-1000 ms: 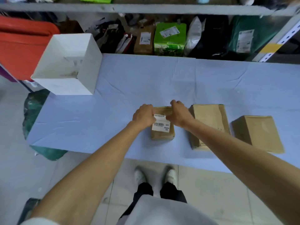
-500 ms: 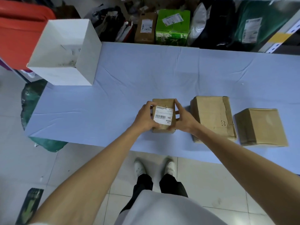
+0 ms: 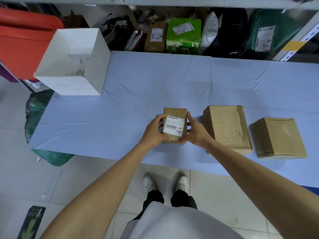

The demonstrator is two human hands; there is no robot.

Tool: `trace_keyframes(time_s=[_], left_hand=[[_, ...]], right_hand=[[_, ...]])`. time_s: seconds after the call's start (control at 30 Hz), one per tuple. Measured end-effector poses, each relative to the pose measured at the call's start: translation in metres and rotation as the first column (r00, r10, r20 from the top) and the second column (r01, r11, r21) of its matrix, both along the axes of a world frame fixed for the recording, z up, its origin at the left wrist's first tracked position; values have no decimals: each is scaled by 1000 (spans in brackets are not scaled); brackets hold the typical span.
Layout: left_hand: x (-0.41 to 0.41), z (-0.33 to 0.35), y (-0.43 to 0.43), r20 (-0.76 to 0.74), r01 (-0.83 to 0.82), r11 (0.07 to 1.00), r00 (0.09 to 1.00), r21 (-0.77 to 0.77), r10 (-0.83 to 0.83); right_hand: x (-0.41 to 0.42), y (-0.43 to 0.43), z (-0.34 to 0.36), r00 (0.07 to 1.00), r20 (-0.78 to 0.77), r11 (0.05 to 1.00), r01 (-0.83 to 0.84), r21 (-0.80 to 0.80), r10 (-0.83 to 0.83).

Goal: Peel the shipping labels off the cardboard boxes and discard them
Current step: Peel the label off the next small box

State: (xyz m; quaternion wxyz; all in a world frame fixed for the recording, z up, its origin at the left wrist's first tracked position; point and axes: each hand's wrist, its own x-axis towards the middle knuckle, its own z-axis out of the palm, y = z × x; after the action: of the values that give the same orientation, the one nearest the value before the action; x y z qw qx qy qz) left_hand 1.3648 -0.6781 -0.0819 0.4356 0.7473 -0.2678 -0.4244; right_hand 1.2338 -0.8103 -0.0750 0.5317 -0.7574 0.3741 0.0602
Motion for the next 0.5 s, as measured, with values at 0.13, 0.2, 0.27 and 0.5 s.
trace_keyframes(time_s=[0.13, 0.2, 0.27, 0.5], left_hand=[[-2, -3, 3, -18, 6, 1000, 1000, -13, -6], [-1, -4, 3, -19, 11, 1000, 1000, -11, -11], [-1, -6, 2, -16, 18, 1000, 1000, -4, -18], [1, -9, -1, 6, 41, 999, 999, -2, -41]], right_hand=[[-3, 1, 0, 1000, 22, 1000, -4, -23, 5], [-2, 1, 1, 1000, 26, 999, -10, -38, 11], [-2, 1, 1, 1000, 22, 999, -14, -40, 15], [1, 0, 0, 1000, 14, 998, -16, -59, 17]])
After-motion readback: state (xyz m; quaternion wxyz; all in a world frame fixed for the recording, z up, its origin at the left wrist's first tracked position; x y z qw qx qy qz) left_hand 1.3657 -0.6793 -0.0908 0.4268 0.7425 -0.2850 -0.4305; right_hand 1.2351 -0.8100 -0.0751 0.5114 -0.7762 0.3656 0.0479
